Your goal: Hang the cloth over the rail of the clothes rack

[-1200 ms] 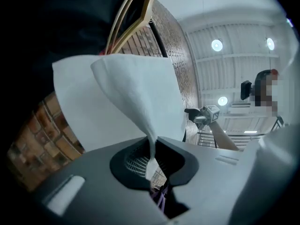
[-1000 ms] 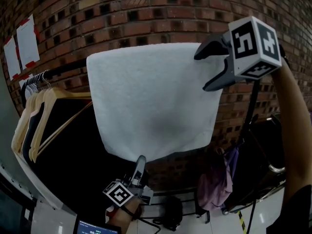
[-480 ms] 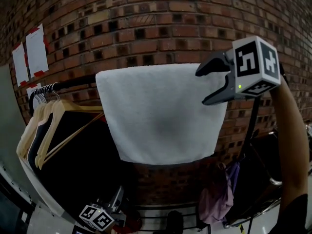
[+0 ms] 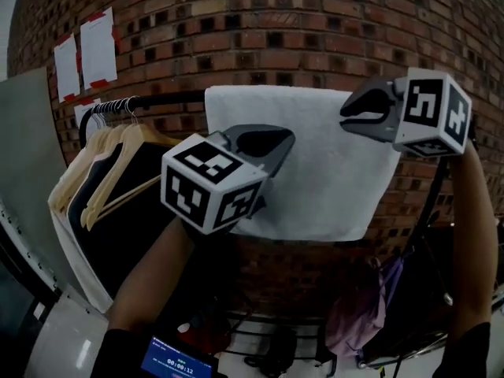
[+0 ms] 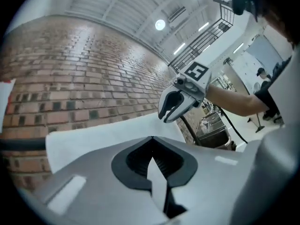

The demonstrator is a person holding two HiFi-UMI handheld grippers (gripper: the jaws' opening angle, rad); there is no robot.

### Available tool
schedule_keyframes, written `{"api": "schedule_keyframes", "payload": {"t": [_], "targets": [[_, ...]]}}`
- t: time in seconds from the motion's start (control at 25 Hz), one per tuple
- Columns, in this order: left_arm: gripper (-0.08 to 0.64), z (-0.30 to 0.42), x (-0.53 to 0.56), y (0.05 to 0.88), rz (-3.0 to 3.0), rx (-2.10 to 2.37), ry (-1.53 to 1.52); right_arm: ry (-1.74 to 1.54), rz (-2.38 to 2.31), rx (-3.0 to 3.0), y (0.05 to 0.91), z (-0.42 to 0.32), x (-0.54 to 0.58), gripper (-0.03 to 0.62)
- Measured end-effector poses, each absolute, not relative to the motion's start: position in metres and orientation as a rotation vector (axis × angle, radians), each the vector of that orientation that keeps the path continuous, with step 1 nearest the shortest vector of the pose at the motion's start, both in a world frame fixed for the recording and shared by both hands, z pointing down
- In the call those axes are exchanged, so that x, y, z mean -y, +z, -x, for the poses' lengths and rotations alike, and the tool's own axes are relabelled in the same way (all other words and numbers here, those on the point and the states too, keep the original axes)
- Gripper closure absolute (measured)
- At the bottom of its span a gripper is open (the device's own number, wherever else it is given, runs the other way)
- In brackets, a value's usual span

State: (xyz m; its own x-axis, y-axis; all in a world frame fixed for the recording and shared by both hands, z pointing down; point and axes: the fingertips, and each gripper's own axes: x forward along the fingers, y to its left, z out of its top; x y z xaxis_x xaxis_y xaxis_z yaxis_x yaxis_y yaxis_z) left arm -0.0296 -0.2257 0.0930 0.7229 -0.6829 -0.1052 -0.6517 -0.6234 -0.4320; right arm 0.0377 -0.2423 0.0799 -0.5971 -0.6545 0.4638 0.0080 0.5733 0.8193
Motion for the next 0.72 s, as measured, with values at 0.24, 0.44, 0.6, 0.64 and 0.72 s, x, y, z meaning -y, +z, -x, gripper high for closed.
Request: {"api": "schedule_keyframes", "payload": {"t": [0.24,0.44,0.6,0.64,0.72], "targets": [[0.540,0.005,0.247,0.133,2.713,-0.933,0.005,-0.972,-0.596,2.295,0.124,-0.022,0.236,0.588],[0.540,-0.005,0.256,0.146,2.722,-0.883,-0.016,-0.960,-0.676,2.313,0.141,-0.022,0.254,0.588],[0.540,0.001,0.256,0.152,2.734,-0.878,-0.014,-0.959,-0.717,2.336,0.146,-0.022,0.261,0.588],[0.540,0.003,0.256,0.152,2.739,-0.885,-0.003,-0.957,-0.713,2.349,0.146,-0.022,0.261,0.588],[0.540,0.005,0.257,0.149,2.743,-0.897,0.019,-0.958,-0.716,2.370,0.143,-0.024,0.263,0.588]]}}
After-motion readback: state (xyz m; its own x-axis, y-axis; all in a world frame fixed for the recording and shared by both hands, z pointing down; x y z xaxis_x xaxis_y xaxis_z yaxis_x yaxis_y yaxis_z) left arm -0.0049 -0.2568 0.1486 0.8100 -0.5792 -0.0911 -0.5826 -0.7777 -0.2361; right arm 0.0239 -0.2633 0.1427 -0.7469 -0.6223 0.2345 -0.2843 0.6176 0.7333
